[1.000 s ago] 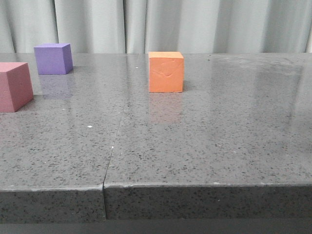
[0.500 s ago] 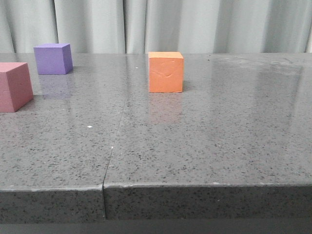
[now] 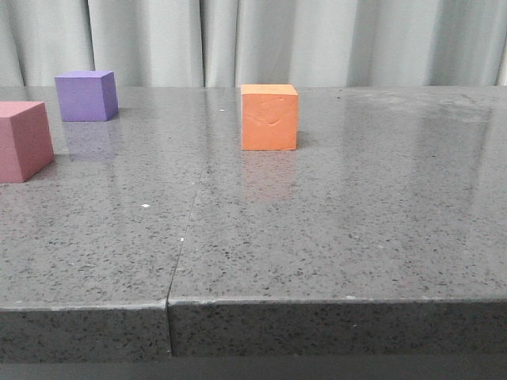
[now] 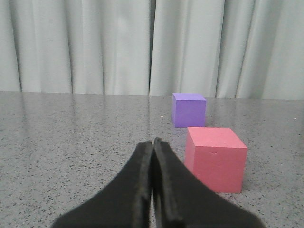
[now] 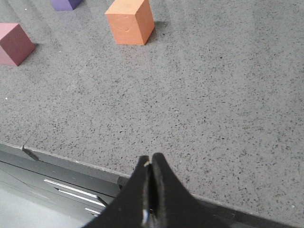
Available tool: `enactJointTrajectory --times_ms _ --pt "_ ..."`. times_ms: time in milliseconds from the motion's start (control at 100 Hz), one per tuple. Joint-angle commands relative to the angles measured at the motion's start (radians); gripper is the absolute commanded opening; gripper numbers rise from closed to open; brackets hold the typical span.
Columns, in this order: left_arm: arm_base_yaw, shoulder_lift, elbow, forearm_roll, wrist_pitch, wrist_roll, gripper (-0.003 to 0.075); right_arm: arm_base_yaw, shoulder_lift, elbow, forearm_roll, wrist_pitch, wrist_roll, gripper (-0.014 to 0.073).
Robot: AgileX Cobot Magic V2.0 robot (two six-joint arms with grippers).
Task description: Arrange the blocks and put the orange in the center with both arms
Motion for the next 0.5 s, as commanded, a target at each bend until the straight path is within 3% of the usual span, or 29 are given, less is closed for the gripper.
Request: enactJointTrajectory --times_ms 0,140,490 --pt "0.003 -0.027 -0.015 -0.006 -0.08 -0.002 -0.002 -0.004 0.003 -0.013 -0.009 -0.051 -0.011 -0.0067" --pt "0.003 -0.007 -0.092 -0.006 -0.055 -0.002 -0.002 -0.004 0.003 -0.01 -0.009 -0.029 -0.011 -0.0067" --pt "0.003 0.208 -0.366 -0.006 0.23 -0.002 -0.002 -0.004 0.003 -0.01 -0.009 -0.029 -0.011 -0.0067"
